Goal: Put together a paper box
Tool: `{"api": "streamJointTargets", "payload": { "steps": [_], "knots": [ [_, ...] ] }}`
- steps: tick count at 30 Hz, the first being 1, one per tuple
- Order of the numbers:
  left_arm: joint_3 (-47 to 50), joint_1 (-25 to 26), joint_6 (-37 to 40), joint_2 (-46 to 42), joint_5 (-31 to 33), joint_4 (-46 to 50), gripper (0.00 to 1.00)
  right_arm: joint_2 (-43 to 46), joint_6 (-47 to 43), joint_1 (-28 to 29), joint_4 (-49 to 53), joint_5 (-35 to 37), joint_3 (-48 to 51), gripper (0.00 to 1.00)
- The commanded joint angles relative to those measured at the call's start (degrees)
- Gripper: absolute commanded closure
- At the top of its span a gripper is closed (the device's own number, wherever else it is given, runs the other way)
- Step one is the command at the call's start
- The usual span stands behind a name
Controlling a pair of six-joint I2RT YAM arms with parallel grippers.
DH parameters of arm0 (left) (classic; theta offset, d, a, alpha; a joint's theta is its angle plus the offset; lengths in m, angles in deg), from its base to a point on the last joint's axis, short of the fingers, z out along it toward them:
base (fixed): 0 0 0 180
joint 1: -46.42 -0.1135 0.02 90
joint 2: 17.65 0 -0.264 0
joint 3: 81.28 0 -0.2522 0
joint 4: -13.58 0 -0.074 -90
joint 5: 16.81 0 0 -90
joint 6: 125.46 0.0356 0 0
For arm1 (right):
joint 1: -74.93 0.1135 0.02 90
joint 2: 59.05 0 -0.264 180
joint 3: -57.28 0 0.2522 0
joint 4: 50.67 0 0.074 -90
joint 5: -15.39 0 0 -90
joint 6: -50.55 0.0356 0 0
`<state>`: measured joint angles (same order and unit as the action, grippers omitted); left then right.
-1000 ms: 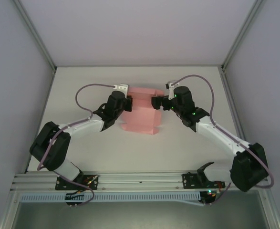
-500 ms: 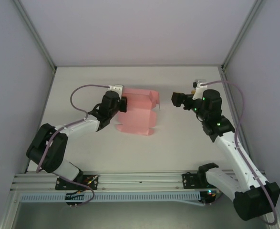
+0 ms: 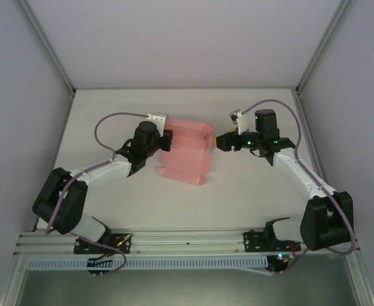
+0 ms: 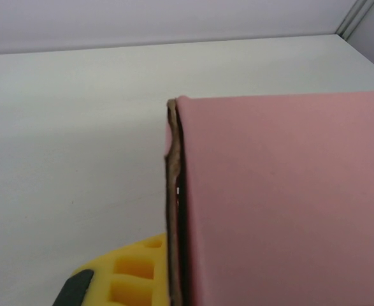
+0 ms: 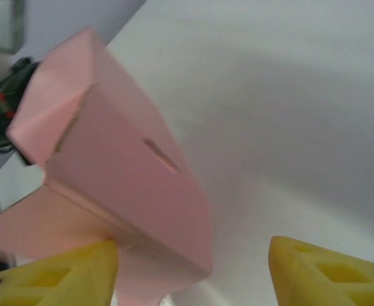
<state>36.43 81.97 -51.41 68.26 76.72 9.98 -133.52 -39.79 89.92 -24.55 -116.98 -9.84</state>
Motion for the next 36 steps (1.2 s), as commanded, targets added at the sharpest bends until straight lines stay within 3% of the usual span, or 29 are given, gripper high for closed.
{"api": "streamJointTargets", "payload": {
  "steps": [1, 5, 7, 12, 15, 18, 20, 23, 27, 31, 36],
  "knots": [
    [-1.7, -0.3, 0.7, 0.6, -2.7, -1.0, 1.00, -0.9, -4.7, 2.5, -0.6, -4.2, -2.6, 0.42],
    [-1.9, -0.4, 0.6, 0.8, -3.0, -0.9, 1.00, -3.4, -3.9, 4.0, -2.3, -4.8, -3.8, 0.53],
    [-2.0, -0.4, 0.2, 0.9, -2.9, -0.8, 1.00, -4.7, -2.8, 5.4, -3.5, -3.5, -4.5, 0.54],
    [-3.1, -0.4, -1.9, 1.8, 0.2, 1.1, 1.00, -6.1, -1.6, 10.1, -5.3, 6.5, -5.1, 0.56],
    [-3.4, -0.2, -2.3, 1.7, 0.2, 1.4, 1.00, -5.6, 0.4, 13.6, -7.1, 19.5, -4.6, 0.59],
    [-3.7, 0.2, -3.2, 1.4, 0.7, 1.8, 1.00, -5.7, 2.5, 18.4, -10.1, 40.1, -3.5, 0.55],
    [-4.4, 0.4, -4.1, 1.6, 1.0, 2.4, 1.00, -6.5, 2.5, 21.4, -12.6, 50.1, -2.5, 0.56],
    [-5.3, 1.2, -3.9, 1.8, 1.2, 3.6, 1.00, -7.5, 3.0, 23.2, -17.1, 57.6, -1.5, 0.72],
    [-6.6, 2.8, -4.2, 1.9, 1.3, 5.5, 1.00, -10.3, 5.5, 24.0, -19.4, 68.1, -2.8, 0.72],
    [-9.4, 4.6, -7.2, 3.0, 3.8, 9.0, 1.00, -14.4, 7.2, 25.9, -23.5, 82.3, -3.4, 0.86],
    [-14.0, 5.4, -16.6, 5.4, 11.8, 19.2, 1.00, -19.0, 11.4, 26.3, -16.3, 100.8, -9.0, 0.96]
  ]
}}
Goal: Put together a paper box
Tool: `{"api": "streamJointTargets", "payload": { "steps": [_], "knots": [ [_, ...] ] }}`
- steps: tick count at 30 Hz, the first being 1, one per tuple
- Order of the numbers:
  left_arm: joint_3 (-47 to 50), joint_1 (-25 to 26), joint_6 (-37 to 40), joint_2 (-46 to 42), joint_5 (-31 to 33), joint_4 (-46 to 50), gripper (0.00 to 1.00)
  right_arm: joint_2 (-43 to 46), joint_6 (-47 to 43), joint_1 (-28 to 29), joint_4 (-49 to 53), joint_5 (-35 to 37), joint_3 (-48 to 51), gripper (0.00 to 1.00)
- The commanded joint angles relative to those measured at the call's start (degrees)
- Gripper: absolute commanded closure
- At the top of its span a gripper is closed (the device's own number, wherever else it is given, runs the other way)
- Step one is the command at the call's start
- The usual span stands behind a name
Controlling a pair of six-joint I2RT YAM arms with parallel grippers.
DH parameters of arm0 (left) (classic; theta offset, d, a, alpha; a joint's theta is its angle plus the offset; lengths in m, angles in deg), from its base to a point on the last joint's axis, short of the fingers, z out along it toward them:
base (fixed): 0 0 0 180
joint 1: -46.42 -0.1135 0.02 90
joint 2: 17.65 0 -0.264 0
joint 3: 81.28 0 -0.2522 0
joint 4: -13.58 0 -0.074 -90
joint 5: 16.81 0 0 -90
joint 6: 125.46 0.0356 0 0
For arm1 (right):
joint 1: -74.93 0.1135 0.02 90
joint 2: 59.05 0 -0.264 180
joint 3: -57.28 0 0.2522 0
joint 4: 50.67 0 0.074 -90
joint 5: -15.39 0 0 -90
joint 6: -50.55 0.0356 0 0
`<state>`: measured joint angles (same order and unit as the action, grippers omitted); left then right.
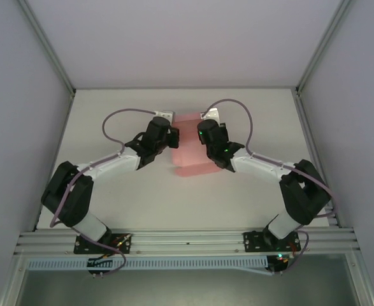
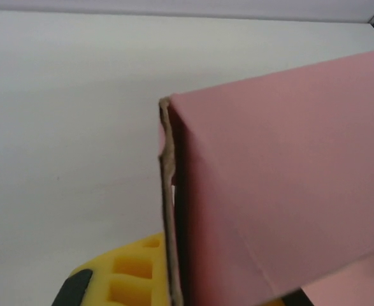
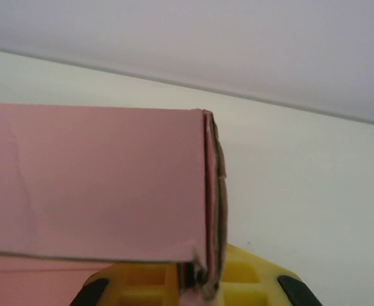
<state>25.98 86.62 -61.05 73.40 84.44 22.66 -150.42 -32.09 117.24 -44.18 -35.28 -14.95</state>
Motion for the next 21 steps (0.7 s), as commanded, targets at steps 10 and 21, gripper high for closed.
{"api": "streamJointTargets", "payload": {
  "steps": [10, 21],
  "knots": [
    [-10.3, -7.4, -28.2, 5.6, 28.4, 39.0, 1.00, -2.2, 17.2, -7.6, 25.2, 34.1, -7.6, 0.93],
    [-12.4, -5.0, -5.4, 8.3, 2.6, 16.5, 1.00, 2.8, 12.4, -6.8, 4.8, -7.6, -1.6, 0.58]
  ]
}}
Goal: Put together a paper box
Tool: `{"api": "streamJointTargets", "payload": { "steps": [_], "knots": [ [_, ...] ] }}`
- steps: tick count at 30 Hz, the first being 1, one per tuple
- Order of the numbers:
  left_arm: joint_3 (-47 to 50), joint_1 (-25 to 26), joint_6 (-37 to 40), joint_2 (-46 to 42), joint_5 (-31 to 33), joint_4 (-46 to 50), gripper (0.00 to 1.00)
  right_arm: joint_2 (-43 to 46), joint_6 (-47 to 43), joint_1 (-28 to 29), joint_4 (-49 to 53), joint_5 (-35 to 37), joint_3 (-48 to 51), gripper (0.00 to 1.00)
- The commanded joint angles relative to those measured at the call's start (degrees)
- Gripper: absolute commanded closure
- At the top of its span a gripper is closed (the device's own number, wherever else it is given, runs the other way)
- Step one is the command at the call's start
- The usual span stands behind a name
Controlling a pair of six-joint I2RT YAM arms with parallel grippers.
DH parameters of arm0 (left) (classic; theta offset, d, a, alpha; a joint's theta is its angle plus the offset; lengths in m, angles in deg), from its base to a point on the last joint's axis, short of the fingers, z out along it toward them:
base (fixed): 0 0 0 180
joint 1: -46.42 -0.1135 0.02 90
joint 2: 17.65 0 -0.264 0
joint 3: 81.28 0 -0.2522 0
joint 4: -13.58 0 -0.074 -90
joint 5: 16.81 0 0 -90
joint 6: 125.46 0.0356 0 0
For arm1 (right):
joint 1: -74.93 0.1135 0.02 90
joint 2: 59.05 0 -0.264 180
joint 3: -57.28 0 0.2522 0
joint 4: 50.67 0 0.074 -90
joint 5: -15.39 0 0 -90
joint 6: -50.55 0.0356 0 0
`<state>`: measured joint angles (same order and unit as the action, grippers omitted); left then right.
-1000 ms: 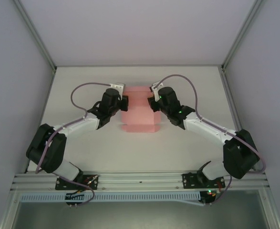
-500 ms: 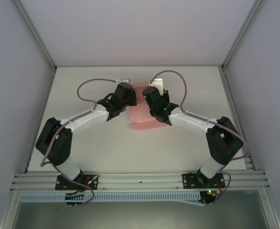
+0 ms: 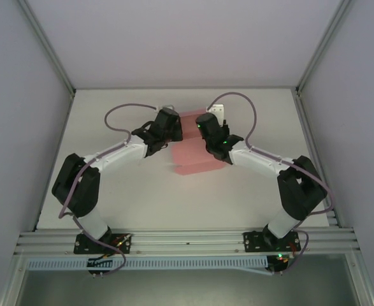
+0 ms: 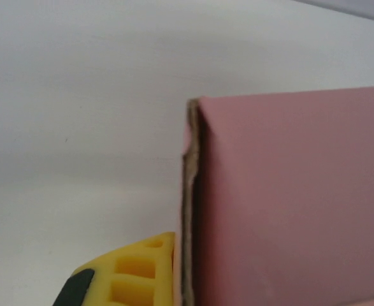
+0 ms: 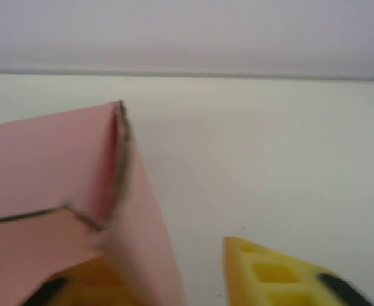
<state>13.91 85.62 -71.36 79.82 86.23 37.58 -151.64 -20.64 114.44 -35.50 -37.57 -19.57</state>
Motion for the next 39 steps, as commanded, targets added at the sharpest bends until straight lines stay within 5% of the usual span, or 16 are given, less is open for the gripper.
{"api": "streamJointTargets", "payload": {
  "steps": [1, 7, 11, 16, 20, 25, 31, 39],
  "knots": [
    [-1.5, -4.0, 5.7, 2.5, -0.6, 1.4, 1.00, 4.7, 1.1, -3.9, -5.7, -10.4, 3.8, 0.55],
    [-5.7, -5.9, 13.5, 4.8, -4.0, 2.7, 1.00, 10.0, -1.2, -3.9, -12.8, -35.5, 8.2, 0.00],
    [-9.4, -9.2, 26.4, 6.1, -10.4, 7.5, 1.00, 14.9, 1.0, -4.6, -7.2, -37.1, 8.9, 0.00],
    [-14.1, -9.3, 51.6, 6.9, -16.4, 19.7, 1.00, 20.9, 10.3, -8.9, 4.1, -28.6, 9.7, 0.00],
    [-13.5, -5.5, 70.1, 6.0, -9.8, 29.8, 1.00, 25.2, 7.2, -10.5, 14.3, -20.7, 9.9, 0.00],
    [-21.5, -1.3, 75.1, 10.6, -4.5, 41.4, 1.00, 31.4, 9.5, -12.3, 18.5, -15.3, 15.1, 0.00],
    [-25.8, 5.4, 79.7, 18.2, 1.6, 45.2, 1.00, 37.0, 9.8, -12.5, 21.0, -13.6, 19.0, 0.00],
    [-37.2, 8.1, 77.0, 31.5, 6.6, 47.1, 0.94, 37.6, 11.2, -12.8, 22.8, -14.3, 21.3, 0.00]
  ]
}}
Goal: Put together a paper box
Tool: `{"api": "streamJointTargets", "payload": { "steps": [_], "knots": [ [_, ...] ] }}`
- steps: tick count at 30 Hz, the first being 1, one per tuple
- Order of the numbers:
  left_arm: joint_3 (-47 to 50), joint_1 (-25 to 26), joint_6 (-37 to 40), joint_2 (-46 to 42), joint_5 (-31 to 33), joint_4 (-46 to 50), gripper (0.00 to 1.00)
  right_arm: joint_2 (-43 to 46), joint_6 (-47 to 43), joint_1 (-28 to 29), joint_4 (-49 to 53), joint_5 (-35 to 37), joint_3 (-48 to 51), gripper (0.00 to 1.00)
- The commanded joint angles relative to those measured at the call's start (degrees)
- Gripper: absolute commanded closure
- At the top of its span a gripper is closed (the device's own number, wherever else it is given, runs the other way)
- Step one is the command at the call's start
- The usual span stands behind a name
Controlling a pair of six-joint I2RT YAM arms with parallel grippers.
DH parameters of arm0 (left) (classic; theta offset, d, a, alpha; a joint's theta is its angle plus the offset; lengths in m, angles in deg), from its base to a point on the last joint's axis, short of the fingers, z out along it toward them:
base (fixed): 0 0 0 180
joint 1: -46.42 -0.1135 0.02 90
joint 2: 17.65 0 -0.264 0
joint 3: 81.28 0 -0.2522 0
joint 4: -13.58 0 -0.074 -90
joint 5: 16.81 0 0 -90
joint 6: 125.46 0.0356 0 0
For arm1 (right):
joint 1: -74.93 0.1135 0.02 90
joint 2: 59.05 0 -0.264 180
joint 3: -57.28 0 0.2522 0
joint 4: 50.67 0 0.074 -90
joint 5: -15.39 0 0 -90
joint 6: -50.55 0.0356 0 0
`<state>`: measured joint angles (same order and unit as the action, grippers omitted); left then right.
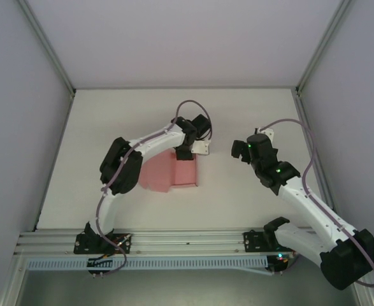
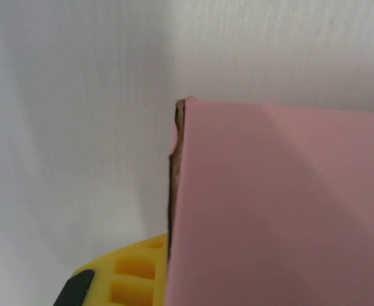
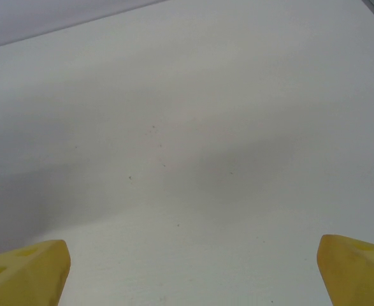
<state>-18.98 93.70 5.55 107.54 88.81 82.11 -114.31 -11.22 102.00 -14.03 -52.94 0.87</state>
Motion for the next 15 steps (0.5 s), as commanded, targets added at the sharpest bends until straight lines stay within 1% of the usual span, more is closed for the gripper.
{"api": "streamJointTargets", "payload": {
  "steps": [1, 3, 4, 6, 7, 13, 14, 15],
  "knots": [
    [-5.9, 0.4, -0.2, 5.2, 4.0, 2.8, 0.88, 0.2, 2.1, -0.4, 1.4, 1.1, 1.1, 0.00],
    [-7.4, 0.8, -0.3, 6.7, 3.8, 2.6, 0.73, 0.2, 2.6, -0.5, 1.4, 0.8, 1.6, 0.00],
    [-7.8, 1.1, -0.3, 7.2, 3.6, 2.3, 0.60, 0.2, 2.6, -0.6, 1.3, 0.4, 1.8, 0.00],
    [-7.9, 1.4, -0.3, 6.9, 3.1, 1.3, 0.45, 0.4, 2.6, -0.7, 1.2, 0.1, 2.0, 0.00],
    [-7.8, 1.4, -0.3, 6.5, 2.4, 0.9, 0.34, 0.4, 2.4, -0.7, 1.2, -0.2, 2.0, 0.00],
    [-3.5, 1.4, -0.2, -0.2, -1.2, -5.3, 0.16, -0.2, -1.2, -1.0, 0.8, -2.6, 1.4, 0.00],
    [-2.7, 1.4, -0.4, -1.6, -1.7, -6.3, 0.03, -0.4, -2.2, -1.1, 0.1, -3.5, 1.4, 0.00],
    [-1.8, 1.4, -0.6, -3.1, -2.3, -7.6, 0.00, -0.6, -3.7, -1.2, -0.9, -5.3, 1.4, 0.00]
  ]
}}
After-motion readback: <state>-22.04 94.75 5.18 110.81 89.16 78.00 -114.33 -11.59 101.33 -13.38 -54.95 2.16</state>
